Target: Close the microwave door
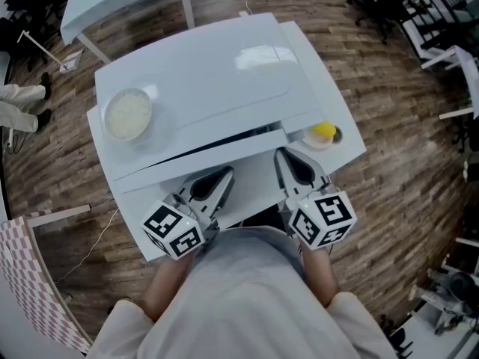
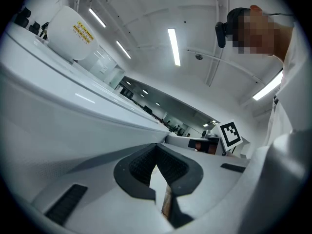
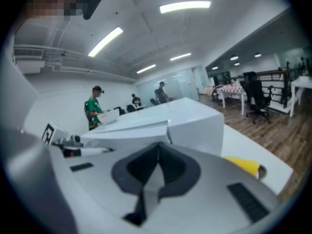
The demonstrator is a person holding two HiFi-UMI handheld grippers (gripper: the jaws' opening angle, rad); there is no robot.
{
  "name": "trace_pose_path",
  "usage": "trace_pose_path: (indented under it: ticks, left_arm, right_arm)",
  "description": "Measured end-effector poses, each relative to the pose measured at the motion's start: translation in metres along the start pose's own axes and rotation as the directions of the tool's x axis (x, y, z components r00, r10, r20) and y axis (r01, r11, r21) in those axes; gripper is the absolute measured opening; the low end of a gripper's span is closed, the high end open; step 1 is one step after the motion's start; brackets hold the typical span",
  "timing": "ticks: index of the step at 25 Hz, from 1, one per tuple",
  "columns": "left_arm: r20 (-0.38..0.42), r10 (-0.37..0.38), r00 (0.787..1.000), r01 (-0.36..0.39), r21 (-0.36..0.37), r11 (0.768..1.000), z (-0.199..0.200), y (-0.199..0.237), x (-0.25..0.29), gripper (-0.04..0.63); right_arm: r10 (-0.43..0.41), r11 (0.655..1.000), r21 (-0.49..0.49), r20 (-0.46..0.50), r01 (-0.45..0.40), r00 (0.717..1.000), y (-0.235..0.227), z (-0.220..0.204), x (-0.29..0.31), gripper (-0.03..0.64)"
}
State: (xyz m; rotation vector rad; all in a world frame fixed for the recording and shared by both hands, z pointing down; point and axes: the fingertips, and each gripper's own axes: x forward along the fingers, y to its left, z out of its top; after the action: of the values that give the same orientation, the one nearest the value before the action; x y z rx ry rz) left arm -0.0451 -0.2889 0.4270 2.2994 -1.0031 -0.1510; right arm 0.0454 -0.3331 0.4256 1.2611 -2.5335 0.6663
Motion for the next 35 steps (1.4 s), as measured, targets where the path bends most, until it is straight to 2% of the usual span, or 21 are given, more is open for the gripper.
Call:
trace_pose_path:
  ticks: [19, 28, 35]
  left_arm:
    - [0.005, 0.008, 1.000, -0.007, -0.032, 0.999, 0.003, 0.007, -0.002, 0.017]
    - [0.018, 0.014, 1.000, -0.014, -0.039, 0.999, 0.006, 0.011, -0.003, 0.017]
    - [0.021, 0.016, 1.000, -0.016, -0.039, 0.999, 0.010, 0.011, -0.003, 0.017]
  right_arm:
    - [-0.001, 0.999, 0.045, 0.021, 0.000, 1.000, -0.002, 0.005, 0.008, 0.023]
    - [-0.015, 1.000, 0.027, 0.020, 0.014, 1.000, -0.004, 0.009, 0.017, 0.023]
    - [0.048, 0.997, 0.053, 0.029, -0.050, 0.998, -0.004, 0.010, 0.020, 0.023]
